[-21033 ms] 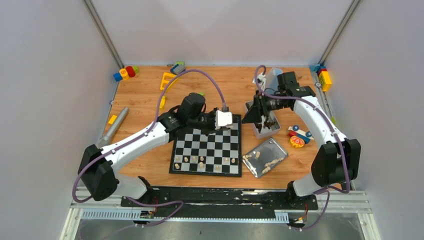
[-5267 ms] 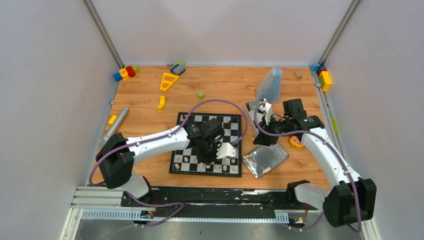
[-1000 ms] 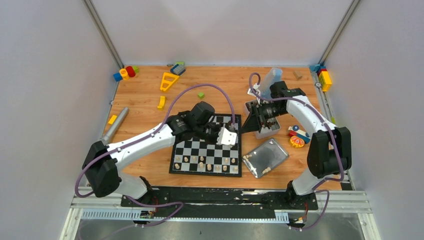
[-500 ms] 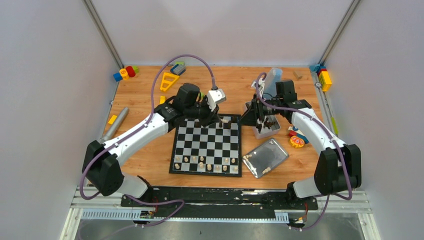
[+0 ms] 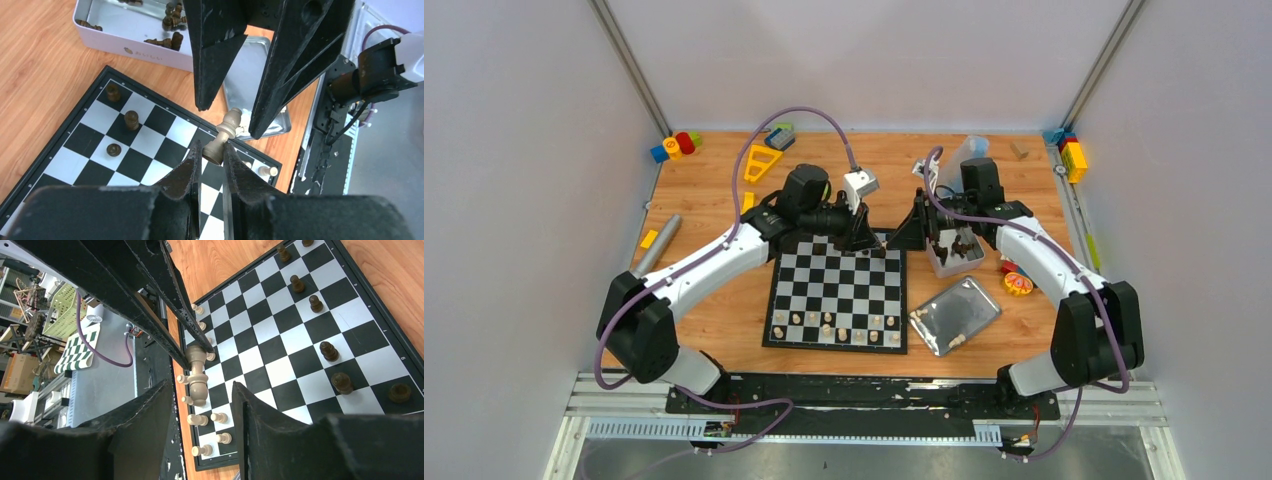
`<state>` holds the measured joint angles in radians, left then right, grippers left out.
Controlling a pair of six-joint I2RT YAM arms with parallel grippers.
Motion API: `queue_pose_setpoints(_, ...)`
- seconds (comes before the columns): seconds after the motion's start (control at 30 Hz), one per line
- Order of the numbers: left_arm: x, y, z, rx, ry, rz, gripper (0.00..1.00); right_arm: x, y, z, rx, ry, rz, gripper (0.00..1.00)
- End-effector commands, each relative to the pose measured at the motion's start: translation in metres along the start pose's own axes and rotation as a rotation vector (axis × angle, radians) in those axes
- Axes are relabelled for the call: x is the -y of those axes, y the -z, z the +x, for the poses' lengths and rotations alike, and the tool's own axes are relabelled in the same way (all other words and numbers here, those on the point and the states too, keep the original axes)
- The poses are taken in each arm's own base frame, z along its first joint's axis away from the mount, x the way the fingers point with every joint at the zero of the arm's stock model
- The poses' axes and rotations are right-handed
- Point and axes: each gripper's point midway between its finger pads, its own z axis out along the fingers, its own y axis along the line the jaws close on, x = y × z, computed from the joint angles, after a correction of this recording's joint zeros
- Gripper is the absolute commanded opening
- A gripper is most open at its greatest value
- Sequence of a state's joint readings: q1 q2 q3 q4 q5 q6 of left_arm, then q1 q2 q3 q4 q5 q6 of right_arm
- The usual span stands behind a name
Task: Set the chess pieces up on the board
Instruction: Place the chess piece on the chessboard.
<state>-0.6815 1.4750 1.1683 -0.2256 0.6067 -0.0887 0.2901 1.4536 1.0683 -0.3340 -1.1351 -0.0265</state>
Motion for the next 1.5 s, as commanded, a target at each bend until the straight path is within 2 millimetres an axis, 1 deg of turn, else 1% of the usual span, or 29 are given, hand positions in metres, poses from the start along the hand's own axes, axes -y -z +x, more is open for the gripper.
queue_pose_setpoints(0.0,0.012,0.0,-0.028,0.081,-0.004,0.046,0.0,-0.007,-0.002,-0.015,0.024,0.058,-0.027,0.47)
queue_pose_setpoints(0.17,0.012,0.0,-0.028,0.089,0.002,0.045,0.0,-0.01,-0.001,-0.013,0.024,0.07,-0.034,0.35)
queue_pose_setpoints(0.47,0.011,0.001,-0.024,0.088,-0.009,0.044,0.0,-0.013,0.0,-0.015,0.026,0.083,-0.04,0.05)
queue_pose_setpoints(0.5,0.011,0.001,-0.022,0.085,-0.014,0.044,0.02,-0.013,0.001,-0.016,0.028,0.091,-0.035,0.03)
queue_pose_setpoints(0.53,0.011,0.002,-0.021,0.081,-0.025,0.043,0.08,-0.013,0.001,-0.016,0.027,0.097,-0.028,0.0)
queue_pose_setpoints(0.57,0.01,0.004,-0.019,0.079,-0.033,0.038,0.25,-0.013,0.002,-0.016,0.026,0.105,-0.02,0.0)
queue_pose_setpoints(0.6,0.009,0.006,-0.02,0.081,-0.067,0.035,0.34,-0.013,0.003,-0.016,0.023,0.117,-0.009,0.0)
queue_pose_setpoints(0.63,0.008,0.008,-0.017,0.073,-0.073,0.027,0.51,-0.013,0.005,-0.016,0.016,0.127,0.001,0.0)
queue_pose_setpoints(0.67,0.008,0.013,-0.017,0.078,-0.105,0.02,0.59,-0.013,0.006,-0.016,0.009,0.141,0.01,0.0)
queue_pose_setpoints(0.7,0.004,0.017,-0.017,0.074,-0.122,0.002,0.74,-0.014,0.008,-0.015,-0.001,0.156,0.02,0.0)
queue_pose_setpoints(0.73,0.004,0.024,-0.021,0.086,-0.147,-0.009,0.81,-0.013,0.01,-0.013,-0.013,0.167,0.033,0.0)
queue_pose_setpoints(0.77,-0.002,0.03,-0.02,0.081,-0.165,-0.031,0.92,-0.015,0.012,-0.011,-0.026,0.183,0.044,0.0)
queue_pose_setpoints(0.8,-0.003,0.039,-0.025,0.095,-0.18,-0.048,0.96,-0.015,0.013,-0.008,-0.043,0.195,0.056,0.0)
queue_pose_setpoints(0.83,-0.012,0.047,-0.024,0.09,-0.181,-0.079,0.99,-0.016,0.014,-0.005,-0.06,0.204,0.067,0.0)
queue_pose_setpoints(0.87,-0.013,0.057,-0.028,0.103,-0.191,-0.096,0.99,-0.018,0.014,-0.001,-0.083,0.218,0.079,0.0)
queue_pose_setpoints(0.93,-0.025,0.077,-0.03,0.112,-0.183,-0.153,1.0,-0.023,0.011,0.007,-0.143,0.248,0.102,0.0)
queue_pose_setpoints(0.97,-0.037,0.089,-0.028,0.107,-0.159,-0.195,1.0,-0.027,0.007,0.014,-0.187,0.265,0.112,0.0)
queue_pose_setpoints(1.0,-0.047,0.105,-0.032,0.126,-0.149,-0.245,1.0,-0.031,0.003,0.018,-0.225,0.286,0.118,0.0)
queue_pose_setpoints(1.03,-0.051,0.112,-0.028,0.112,-0.126,-0.269,1.0,-0.037,-0.003,0.023,-0.263,0.312,0.123,0.0)
queue_pose_setpoints(1.07,-0.062,0.128,-0.031,0.124,-0.112,-0.322,1.0,-0.043,-0.008,0.026,-0.297,0.336,0.126,0.0)
queue_pose_setpoints(1.1,-0.065,0.136,-0.025,0.104,-0.083,-0.342,1.0,-0.048,-0.014,0.03,-0.329,0.358,0.126,0.0)
queue_pose_setpoints(1.13,-0.073,0.152,-0.023,0.097,-0.049,-0.381,1.0,-0.054,-0.02,0.028,-0.354,0.387,0.129,0.0)
queue_pose_setpoints(1.17,-0.075,0.161,-0.027,0.102,-0.039,-0.399,1.0,-0.059,-0.026,0.029,-0.382,0.408,0.125,0.0)
queue_pose_setpoints(1.2,-0.083,0.173,-0.019,0.087,0.01,-0.431,1.0,-0.063,-0.034,0.033,-0.423,0.423,0.113,0.0)
queue_pose_setpoints(1.23,-0.086,0.182,-0.021,0.094,0.024,-0.451,1.0,-0.066,-0.041,0.037,-0.463,0.447,0.106,0.0)
queue_pose_setpoints(1.33,-0.104,0.212,-0.009,0.078,0.115,-0.56,1.0,-0.076,-0.069,0.05,-0.593,0.525,0.085,0.01)
queue_pose_setpoints(1.37,-0.106,0.218,-0.009,0.077,0.123,-0.583,1.0,-0.074,-0.076,0.054,-0.633,0.543,0.087,0.01)
queue_pose_setpoints(1.4,-0.112,0.227,-0.004,0.064,0.146,-0.62,1.0,-0.081,-0.088,0.06,-0.676,0.578,0.071,0.01)
queue_pose_setpoints(1.47,-0.116,0.24,0.0,0.055,0.158,-0.673,1.0,-0.083,-0.106,0.071,-0.755,0.632,0.061,0.01)
